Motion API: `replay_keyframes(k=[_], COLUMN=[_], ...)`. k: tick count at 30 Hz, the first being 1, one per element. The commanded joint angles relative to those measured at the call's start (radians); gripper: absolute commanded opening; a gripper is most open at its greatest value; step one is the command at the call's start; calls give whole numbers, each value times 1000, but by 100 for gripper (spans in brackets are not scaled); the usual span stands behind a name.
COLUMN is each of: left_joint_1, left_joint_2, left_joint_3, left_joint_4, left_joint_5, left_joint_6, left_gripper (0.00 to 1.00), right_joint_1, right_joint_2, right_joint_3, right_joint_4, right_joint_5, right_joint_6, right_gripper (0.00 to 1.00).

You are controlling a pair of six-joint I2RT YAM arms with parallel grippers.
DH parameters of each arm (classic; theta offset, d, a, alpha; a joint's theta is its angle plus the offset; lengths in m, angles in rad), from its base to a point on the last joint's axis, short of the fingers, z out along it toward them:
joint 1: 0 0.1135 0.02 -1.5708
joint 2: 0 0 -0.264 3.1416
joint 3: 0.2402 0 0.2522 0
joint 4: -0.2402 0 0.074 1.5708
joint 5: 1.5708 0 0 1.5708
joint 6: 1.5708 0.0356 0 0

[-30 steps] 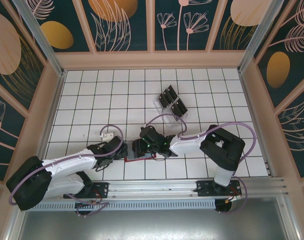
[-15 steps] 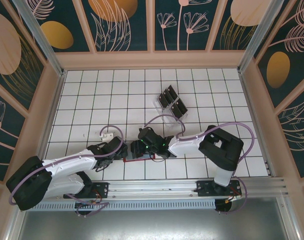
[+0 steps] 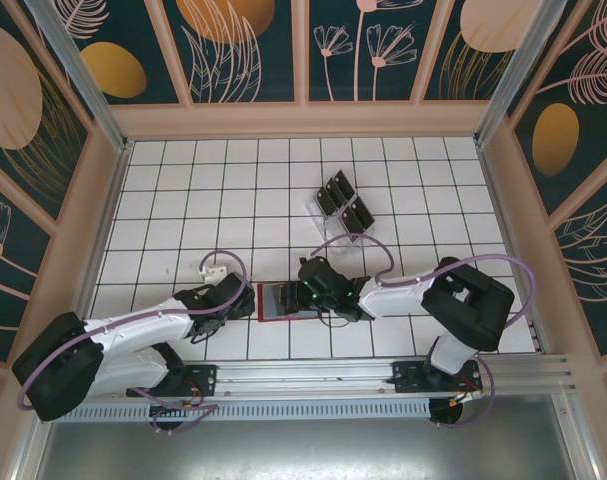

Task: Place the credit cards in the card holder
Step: Insert the credit card into the card slot.

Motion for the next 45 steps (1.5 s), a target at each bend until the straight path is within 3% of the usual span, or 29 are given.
replay_keyframes(k=[1, 12, 30, 45], left_joint_1=[1, -13, -58, -80], left_joint_2=[0, 22, 67, 99], left_joint_3=[3, -4, 6, -2], left_joint_4=[35, 71, 121, 155], left_joint_5=[37, 57, 71, 84], left_joint_6=[15, 25, 26, 21], left_gripper=[98, 98, 99, 99], right_joint_1=[-12, -3, 25, 52], right_joint_2=[-15, -27, -2, 42], right_joint_3=[-25, 9, 54, 90], right_joint_4=[-113, -118, -111, -51], right_joint_5=[50, 34, -7, -66], right_joint_6=[-13, -23, -16, 12], right_gripper=[47, 37, 10, 7])
